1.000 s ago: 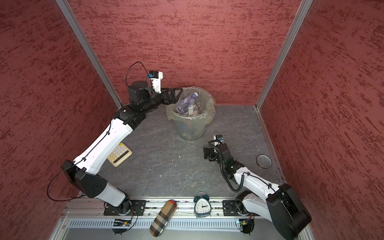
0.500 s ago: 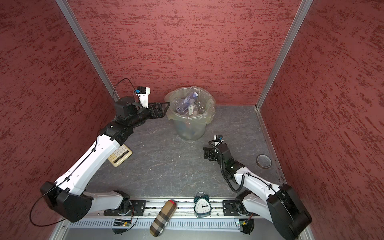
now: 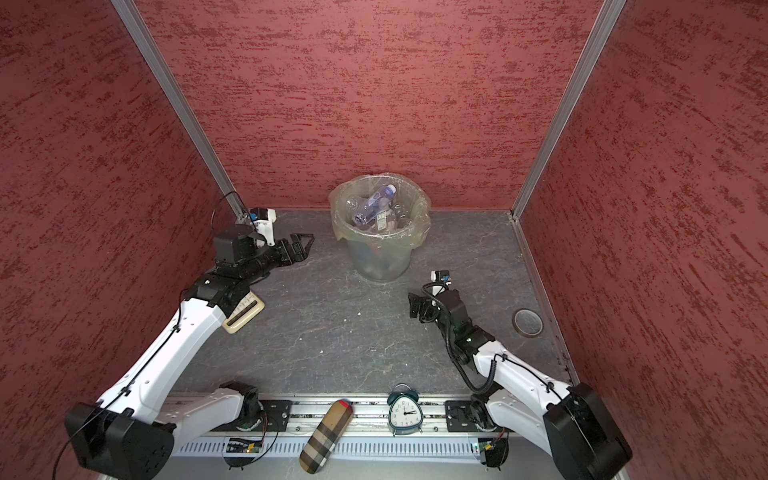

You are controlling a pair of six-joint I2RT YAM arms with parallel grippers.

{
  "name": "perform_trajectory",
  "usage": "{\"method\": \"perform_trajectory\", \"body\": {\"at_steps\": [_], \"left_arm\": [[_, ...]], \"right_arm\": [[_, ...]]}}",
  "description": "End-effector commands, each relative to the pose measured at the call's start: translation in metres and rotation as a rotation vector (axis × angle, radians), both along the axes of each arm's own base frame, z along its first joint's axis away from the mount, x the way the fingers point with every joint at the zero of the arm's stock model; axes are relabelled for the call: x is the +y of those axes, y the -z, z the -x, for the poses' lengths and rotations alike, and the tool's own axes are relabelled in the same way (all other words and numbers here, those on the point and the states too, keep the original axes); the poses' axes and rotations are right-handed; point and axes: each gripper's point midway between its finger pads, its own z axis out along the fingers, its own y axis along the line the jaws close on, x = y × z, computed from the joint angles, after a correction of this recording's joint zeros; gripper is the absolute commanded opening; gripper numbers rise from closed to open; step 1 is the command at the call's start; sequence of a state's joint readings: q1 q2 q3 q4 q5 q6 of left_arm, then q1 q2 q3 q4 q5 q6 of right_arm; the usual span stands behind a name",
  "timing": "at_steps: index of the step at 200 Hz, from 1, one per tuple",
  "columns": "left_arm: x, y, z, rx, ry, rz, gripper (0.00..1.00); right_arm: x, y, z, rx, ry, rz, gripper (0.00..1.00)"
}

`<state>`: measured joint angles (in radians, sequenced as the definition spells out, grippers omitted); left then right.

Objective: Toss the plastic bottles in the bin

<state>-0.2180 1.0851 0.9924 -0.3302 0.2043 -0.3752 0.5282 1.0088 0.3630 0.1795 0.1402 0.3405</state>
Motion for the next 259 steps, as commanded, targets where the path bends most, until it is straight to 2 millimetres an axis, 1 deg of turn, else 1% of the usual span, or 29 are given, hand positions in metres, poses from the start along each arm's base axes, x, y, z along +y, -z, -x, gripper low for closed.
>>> {"method": "perform_trajectory", "body": {"at_steps": [1, 18, 31, 54, 75, 96, 112, 146, 167, 170, 178, 182, 184, 203, 211, 222, 247, 252, 259], "left_arm": [[0.008, 0.009, 0.005, 0.020, -0.056, 0.038, 0.99], [0.008, 0.023, 0.004, 0.040, -0.062, 0.038, 1.00], [0.011, 0.030, 0.003, 0.050, -0.084, 0.032, 0.99], [0.013, 0.034, 0.001, 0.049, -0.107, 0.020, 0.99], [0.010, 0.036, -0.002, 0.043, -0.089, -0.007, 0.99], [0.003, 0.032, -0.002, 0.008, -0.047, -0.072, 0.99], [0.003, 0.028, -0.001, -0.007, -0.057, -0.136, 0.99], [-0.004, 0.017, 0.003, -0.094, -0.062, -0.253, 0.99], [-0.007, 0.016, 0.002, -0.140, -0.063, -0.291, 0.99], [-0.007, 0.014, 0.002, -0.158, -0.063, -0.291, 0.99], [-0.008, 0.016, 0.002, -0.187, -0.057, -0.300, 0.99], [-0.009, 0.012, 0.003, -0.221, -0.049, -0.297, 0.99], [-0.010, 0.014, 0.003, -0.229, -0.043, -0.300, 0.99], [-0.011, 0.005, 0.010, -0.344, -0.027, -0.285, 0.99], [-0.008, 0.003, 0.012, -0.367, -0.039, -0.281, 1.00], [0.001, 0.007, 0.011, -0.358, -0.078, -0.279, 0.99], [0.025, 0.028, 0.008, -0.266, -0.139, -0.308, 0.99], [0.028, 0.032, 0.008, -0.255, -0.148, -0.305, 0.99], [0.033, 0.037, 0.009, -0.240, -0.161, -0.301, 0.99]], "right_arm": [[-0.005, -0.011, -0.003, -0.046, 0.032, -0.014, 0.99], [-0.007, -0.014, -0.003, -0.055, 0.046, -0.015, 0.99], [-0.008, -0.018, -0.004, -0.060, 0.051, -0.019, 0.99], [-0.009, -0.030, -0.005, -0.079, 0.056, -0.022, 0.99], [-0.014, -0.047, -0.008, -0.117, 0.086, -0.020, 0.99], [-0.021, -0.066, -0.014, -0.160, 0.131, -0.004, 0.99], [-0.026, -0.078, -0.017, -0.186, 0.159, 0.014, 0.99], [-0.035, -0.095, -0.025, -0.208, 0.217, 0.045, 0.99], [-0.040, -0.105, -0.024, -0.244, 0.241, 0.043, 0.99], [-0.041, -0.106, -0.024, -0.248, 0.246, 0.045, 0.99], [-0.042, -0.110, -0.024, -0.257, 0.253, 0.053, 0.99], [-0.044, -0.111, -0.024, -0.261, 0.257, 0.058, 0.99], [-0.044, -0.112, -0.024, -0.264, 0.259, 0.061, 0.99], [-0.046, -0.122, -0.022, -0.299, 0.248, 0.084, 0.99], [-0.047, -0.126, -0.020, -0.317, 0.249, 0.084, 0.99], [-0.051, -0.131, -0.017, -0.344, 0.256, 0.076, 0.99], [-0.055, -0.141, -0.003, -0.450, 0.236, 0.053, 0.99], [-0.056, -0.147, 0.000, -0.485, 0.233, 0.044, 0.99], [-0.057, -0.148, 0.005, -0.513, 0.228, 0.034, 0.99]]}}
